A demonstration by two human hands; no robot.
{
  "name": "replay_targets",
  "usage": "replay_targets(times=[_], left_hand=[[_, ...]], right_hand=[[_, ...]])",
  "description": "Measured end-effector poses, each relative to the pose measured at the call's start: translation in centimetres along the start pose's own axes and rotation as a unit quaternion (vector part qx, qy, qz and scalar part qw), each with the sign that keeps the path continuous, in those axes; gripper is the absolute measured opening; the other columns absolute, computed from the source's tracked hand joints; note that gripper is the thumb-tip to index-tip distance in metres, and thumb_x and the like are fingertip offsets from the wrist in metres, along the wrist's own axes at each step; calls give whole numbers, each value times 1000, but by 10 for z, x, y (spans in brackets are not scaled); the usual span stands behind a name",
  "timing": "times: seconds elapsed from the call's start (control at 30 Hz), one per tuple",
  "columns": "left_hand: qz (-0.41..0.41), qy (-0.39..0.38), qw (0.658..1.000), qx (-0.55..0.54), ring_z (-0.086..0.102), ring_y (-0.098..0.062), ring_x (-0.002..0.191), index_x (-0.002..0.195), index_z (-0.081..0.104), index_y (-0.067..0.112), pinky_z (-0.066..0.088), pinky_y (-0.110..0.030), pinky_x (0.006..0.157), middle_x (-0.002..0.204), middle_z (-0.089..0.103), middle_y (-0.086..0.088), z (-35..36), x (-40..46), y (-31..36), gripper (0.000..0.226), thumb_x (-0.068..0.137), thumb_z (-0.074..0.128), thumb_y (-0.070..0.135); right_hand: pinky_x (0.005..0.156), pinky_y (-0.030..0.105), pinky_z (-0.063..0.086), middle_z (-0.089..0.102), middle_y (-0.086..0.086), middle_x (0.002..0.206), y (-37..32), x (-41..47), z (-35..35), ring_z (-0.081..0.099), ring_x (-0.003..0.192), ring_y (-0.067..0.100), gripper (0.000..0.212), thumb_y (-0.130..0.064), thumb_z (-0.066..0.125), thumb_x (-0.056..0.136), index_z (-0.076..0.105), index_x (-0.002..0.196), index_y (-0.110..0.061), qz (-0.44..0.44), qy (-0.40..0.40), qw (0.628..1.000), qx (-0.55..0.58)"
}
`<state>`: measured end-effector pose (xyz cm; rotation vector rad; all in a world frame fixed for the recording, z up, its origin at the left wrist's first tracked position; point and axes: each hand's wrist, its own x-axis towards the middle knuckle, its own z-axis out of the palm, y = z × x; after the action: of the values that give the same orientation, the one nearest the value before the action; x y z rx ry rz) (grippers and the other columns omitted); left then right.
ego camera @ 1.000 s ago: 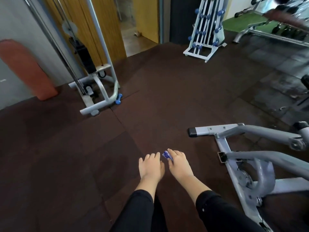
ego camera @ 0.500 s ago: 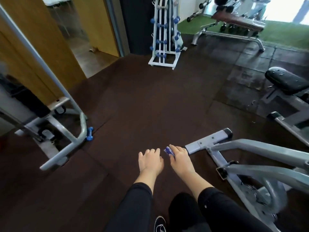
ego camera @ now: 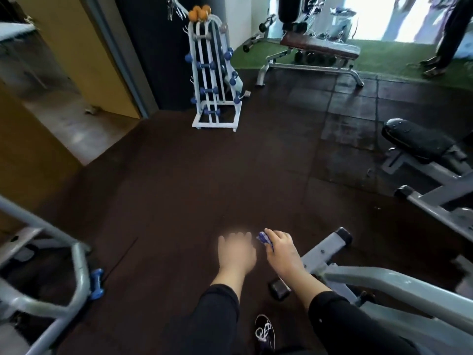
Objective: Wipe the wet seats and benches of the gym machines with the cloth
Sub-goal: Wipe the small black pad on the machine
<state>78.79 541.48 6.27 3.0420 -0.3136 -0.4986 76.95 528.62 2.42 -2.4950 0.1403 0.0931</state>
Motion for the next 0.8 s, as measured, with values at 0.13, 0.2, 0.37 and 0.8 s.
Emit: replay_targets(times=[0.13, 0.2, 0.37, 0.8], left_hand=[[16, -3, 1000, 4, 45, -21, 126, 137, 44, 23, 29, -43, 104, 134, 54, 2, -30, 75, -3, 40, 98, 36, 31], [29, -9, 1000, 7, 45, -21, 126, 138, 43, 23, 29, -43, 104, 134, 53, 1, -42, 110, -3, 41, 98, 36, 31], [88, -6, 996, 22, 45, -21, 127, 139, 42, 23, 28, -44, 105, 135, 53, 1, -71, 212, -9, 42, 98, 36, 31], [261, -37, 958, 113, 43, -20, 130, 145, 35, 24, 19, -47, 112, 140, 49, 2, -139, 424, 15, 48, 99, 33, 35]], right_hand=[[102, 29, 36, 50, 5, 135, -4, 73, -13, 37, 129, 23, 43, -13, 46, 96, 44, 139, -9, 8, 20, 1000, -3], [102, 29, 37, 50, 5, 136, -5, 107, -16, 36, 130, 22, 44, -13, 46, 96, 44, 139, -10, 18, 27, 999, -4], [100, 30, 40, 51, 3, 135, -5, 199, -15, 36, 129, 20, 43, -13, 47, 96, 44, 139, -10, 59, 64, 996, 12], [94, 36, 47, 61, 8, 120, 9, 363, -50, 49, 117, 28, 37, -7, 54, 91, 56, 127, -5, 197, 223, 954, 46]])
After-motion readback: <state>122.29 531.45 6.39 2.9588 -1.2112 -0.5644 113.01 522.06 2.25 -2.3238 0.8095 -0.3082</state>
